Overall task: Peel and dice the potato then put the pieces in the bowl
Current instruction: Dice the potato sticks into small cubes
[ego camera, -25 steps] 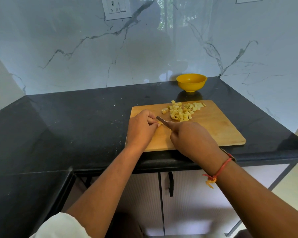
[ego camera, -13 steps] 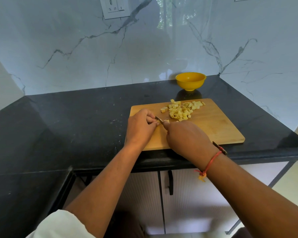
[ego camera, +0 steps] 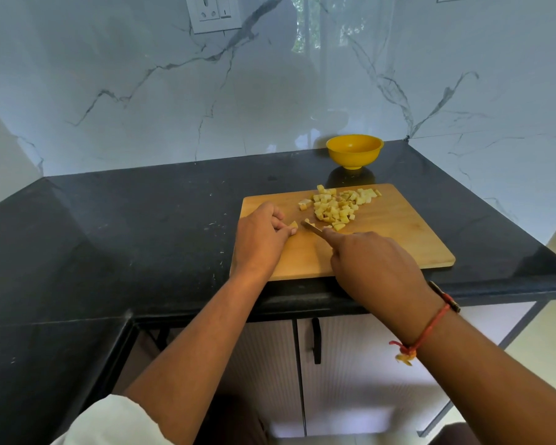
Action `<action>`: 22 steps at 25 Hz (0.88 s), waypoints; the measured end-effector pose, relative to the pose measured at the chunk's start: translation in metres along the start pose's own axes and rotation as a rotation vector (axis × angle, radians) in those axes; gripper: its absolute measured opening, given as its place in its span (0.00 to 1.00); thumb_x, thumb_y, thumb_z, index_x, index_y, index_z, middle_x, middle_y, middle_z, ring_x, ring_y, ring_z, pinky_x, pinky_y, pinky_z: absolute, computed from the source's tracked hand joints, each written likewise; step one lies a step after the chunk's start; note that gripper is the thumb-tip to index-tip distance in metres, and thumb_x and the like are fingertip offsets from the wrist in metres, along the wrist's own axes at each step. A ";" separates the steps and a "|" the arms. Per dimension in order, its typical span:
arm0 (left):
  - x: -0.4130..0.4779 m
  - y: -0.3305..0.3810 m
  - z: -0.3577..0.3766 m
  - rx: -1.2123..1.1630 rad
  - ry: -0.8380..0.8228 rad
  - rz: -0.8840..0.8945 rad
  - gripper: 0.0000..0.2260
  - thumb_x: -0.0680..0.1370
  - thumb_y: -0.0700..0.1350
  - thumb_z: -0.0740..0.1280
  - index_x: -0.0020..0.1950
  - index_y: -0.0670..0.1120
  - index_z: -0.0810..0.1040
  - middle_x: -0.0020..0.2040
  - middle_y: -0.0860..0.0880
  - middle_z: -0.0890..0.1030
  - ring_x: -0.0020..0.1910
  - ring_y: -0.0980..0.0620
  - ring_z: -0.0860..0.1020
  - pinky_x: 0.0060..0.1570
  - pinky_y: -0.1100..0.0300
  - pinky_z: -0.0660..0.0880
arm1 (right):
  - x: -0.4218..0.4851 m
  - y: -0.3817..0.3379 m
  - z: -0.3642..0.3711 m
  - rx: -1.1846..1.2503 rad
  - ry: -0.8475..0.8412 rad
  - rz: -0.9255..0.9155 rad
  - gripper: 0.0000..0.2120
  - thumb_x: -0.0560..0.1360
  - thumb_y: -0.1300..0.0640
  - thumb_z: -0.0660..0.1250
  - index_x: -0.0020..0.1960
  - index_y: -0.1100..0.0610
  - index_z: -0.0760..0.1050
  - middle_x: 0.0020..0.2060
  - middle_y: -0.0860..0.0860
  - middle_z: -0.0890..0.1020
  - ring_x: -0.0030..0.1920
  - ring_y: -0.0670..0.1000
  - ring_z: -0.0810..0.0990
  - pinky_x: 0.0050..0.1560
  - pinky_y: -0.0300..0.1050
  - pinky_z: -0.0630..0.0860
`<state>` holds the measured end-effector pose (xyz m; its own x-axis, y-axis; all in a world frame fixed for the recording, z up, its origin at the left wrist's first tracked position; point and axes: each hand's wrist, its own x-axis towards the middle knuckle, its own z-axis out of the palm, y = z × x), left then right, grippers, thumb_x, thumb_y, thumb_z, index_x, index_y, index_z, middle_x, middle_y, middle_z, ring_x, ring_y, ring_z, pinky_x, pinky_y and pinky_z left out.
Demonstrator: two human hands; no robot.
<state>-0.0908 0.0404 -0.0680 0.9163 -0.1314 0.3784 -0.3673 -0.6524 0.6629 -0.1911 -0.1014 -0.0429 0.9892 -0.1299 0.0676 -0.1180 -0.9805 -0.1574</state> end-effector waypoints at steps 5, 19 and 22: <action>-0.002 0.000 -0.001 0.024 -0.014 0.016 0.08 0.75 0.48 0.74 0.49 0.52 0.77 0.41 0.57 0.81 0.42 0.61 0.79 0.44 0.67 0.75 | 0.000 -0.002 -0.008 0.183 0.033 -0.004 0.23 0.84 0.53 0.55 0.78 0.42 0.62 0.43 0.49 0.78 0.43 0.48 0.77 0.46 0.44 0.79; 0.002 -0.003 0.000 0.001 -0.004 0.027 0.06 0.76 0.44 0.74 0.51 0.51 0.79 0.39 0.59 0.80 0.41 0.63 0.79 0.42 0.72 0.73 | 0.020 -0.018 0.002 0.083 -0.018 0.020 0.25 0.84 0.54 0.55 0.79 0.39 0.58 0.40 0.49 0.75 0.39 0.48 0.76 0.40 0.45 0.78; 0.003 -0.005 0.000 -0.009 -0.007 0.031 0.07 0.75 0.44 0.74 0.50 0.50 0.79 0.39 0.58 0.81 0.41 0.64 0.79 0.41 0.75 0.70 | 0.020 -0.022 0.003 0.015 -0.037 -0.009 0.27 0.83 0.57 0.58 0.80 0.42 0.57 0.42 0.50 0.72 0.45 0.51 0.78 0.45 0.47 0.78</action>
<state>-0.0862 0.0432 -0.0701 0.9053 -0.1567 0.3947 -0.3973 -0.6408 0.6568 -0.1690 -0.0819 -0.0413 0.9928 -0.1148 0.0327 -0.1076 -0.9792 -0.1718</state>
